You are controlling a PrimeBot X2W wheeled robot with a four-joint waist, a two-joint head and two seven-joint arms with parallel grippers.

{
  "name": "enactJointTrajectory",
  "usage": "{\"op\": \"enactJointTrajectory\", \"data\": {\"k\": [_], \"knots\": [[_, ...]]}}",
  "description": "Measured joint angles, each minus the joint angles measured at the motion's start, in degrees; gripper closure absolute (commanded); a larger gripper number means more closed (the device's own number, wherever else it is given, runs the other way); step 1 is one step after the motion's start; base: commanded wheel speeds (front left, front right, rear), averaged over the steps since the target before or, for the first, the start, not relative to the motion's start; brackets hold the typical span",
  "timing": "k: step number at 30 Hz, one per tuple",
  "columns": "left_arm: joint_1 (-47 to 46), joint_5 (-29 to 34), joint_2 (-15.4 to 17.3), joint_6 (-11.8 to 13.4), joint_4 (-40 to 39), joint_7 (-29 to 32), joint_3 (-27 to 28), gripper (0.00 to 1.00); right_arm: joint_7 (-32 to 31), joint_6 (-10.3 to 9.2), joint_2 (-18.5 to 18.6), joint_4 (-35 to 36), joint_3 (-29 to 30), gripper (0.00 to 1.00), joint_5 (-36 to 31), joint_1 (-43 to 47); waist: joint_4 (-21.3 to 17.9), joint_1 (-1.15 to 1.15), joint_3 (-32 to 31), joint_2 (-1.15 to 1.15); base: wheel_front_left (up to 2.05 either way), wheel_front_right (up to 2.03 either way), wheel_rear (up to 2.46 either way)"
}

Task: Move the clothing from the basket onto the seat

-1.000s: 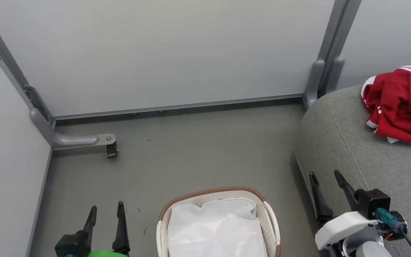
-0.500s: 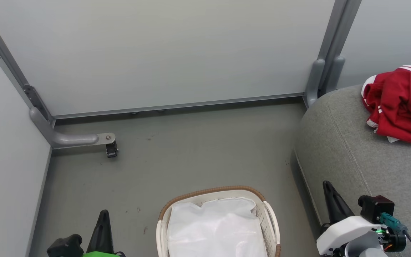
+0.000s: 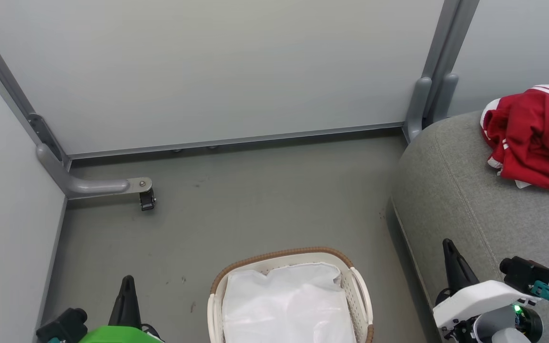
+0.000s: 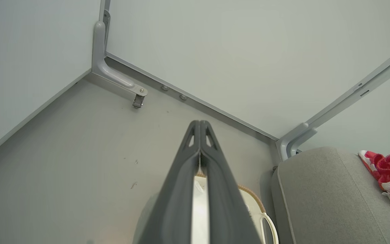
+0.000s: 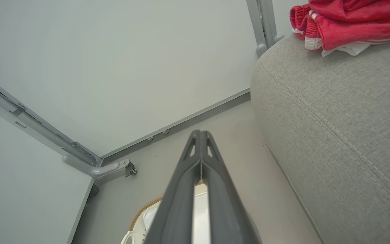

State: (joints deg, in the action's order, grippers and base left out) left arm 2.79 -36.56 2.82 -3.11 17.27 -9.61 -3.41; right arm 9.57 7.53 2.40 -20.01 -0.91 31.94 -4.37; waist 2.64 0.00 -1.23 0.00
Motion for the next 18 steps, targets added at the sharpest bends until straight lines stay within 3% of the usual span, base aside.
{"op": "enactJointTrajectory", "data": {"k": [18], "knots": [[-2.0,-13.8,0.0,-1.2,-0.6,4.0,2.5,1.0,-4.0,0.0,0.0,1.5,1.8,1.0,14.9,-0.1,-0.4,0.0,0.2,0.0,0.0,0.0,0.0]]}}
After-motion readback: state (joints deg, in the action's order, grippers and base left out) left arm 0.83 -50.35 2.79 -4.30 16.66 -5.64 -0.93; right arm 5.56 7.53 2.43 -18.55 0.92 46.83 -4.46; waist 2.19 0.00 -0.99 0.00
